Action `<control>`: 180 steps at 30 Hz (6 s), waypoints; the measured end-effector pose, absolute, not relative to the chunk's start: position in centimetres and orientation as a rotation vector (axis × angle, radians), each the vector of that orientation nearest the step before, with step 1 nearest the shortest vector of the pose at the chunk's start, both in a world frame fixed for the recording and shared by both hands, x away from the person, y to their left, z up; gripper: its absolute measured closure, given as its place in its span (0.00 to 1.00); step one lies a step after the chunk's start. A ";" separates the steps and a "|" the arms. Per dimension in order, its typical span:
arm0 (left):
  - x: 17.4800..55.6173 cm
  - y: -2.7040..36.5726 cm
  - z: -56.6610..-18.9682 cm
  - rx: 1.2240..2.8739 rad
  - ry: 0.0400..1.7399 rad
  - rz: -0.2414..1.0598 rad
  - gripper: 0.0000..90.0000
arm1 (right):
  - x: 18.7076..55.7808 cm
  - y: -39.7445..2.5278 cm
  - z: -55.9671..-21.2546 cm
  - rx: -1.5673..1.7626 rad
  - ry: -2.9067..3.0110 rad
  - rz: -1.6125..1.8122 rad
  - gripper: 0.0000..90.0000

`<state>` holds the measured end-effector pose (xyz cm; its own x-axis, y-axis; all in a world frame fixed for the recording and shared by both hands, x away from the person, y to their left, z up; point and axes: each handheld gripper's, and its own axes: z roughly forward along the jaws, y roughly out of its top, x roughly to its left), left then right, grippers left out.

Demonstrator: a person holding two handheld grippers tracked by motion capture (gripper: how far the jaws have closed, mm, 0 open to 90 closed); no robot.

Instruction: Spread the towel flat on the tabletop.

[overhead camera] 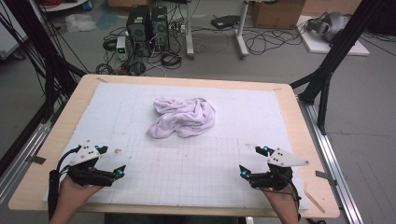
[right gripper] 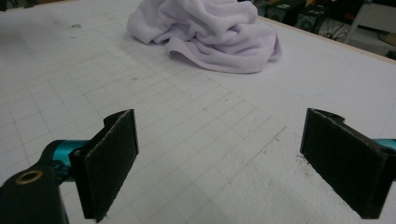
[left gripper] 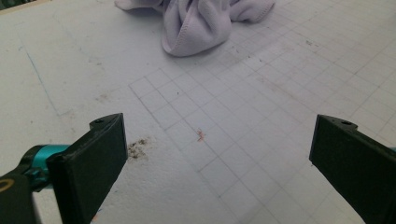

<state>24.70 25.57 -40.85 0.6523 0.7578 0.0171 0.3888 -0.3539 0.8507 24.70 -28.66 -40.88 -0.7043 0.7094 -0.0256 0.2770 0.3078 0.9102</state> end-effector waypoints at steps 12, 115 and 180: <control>25.1 24.7 -40.9 1.980 0.880 0.499 0.05 | 26.5 -28.0 -40.0 0.870 2.177 1.387 0.12; 32.6 11.7 -40.3 2.063 0.584 0.278 0.45 | 33.9 -18.8 -37.8 0.573 2.624 1.374 0.48; 31.7 17.0 -41.7 2.217 0.667 0.247 0.93 | 32.2 -18.7 -42.5 0.633 2.736 1.190 0.94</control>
